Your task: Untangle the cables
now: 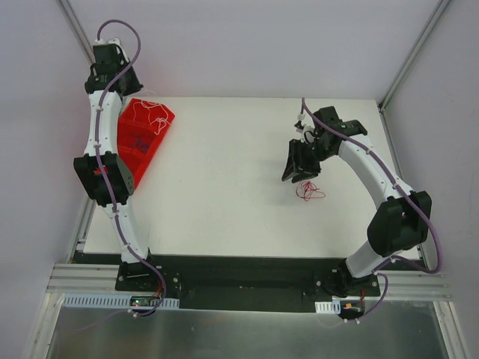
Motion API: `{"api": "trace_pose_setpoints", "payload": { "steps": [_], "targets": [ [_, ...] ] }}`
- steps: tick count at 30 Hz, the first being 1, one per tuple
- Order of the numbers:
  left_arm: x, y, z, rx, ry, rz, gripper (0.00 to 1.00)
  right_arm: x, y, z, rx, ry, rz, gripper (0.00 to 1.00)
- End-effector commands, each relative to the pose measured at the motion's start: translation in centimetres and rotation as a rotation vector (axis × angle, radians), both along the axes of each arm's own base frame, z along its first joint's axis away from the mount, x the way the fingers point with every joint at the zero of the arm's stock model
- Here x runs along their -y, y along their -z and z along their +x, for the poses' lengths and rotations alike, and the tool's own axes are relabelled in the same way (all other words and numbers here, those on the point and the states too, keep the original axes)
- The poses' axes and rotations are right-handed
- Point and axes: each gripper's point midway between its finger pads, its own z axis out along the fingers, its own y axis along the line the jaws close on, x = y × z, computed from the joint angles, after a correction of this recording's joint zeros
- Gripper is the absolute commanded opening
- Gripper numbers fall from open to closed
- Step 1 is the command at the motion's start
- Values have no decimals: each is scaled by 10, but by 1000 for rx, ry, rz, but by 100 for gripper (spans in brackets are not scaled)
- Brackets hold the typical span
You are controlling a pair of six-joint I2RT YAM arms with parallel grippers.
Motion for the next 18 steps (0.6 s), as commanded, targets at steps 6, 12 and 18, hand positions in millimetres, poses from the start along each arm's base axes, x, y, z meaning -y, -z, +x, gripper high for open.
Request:
{"api": "trace_pose_setpoints", "payload": {
  "steps": [6, 12, 18],
  "targets": [
    [-25, -43, 17, 155, -58, -7, 0, 7, -12, 0, 19, -9, -14, 45],
    [-35, -27, 22, 132, -78, -5, 0, 7, -11, 0, 16, -7, -18, 45],
    [-42, 11, 22, 56, -102, 7, 0, 7, -11, 0, 12, -4, -20, 45]
  ]
}}
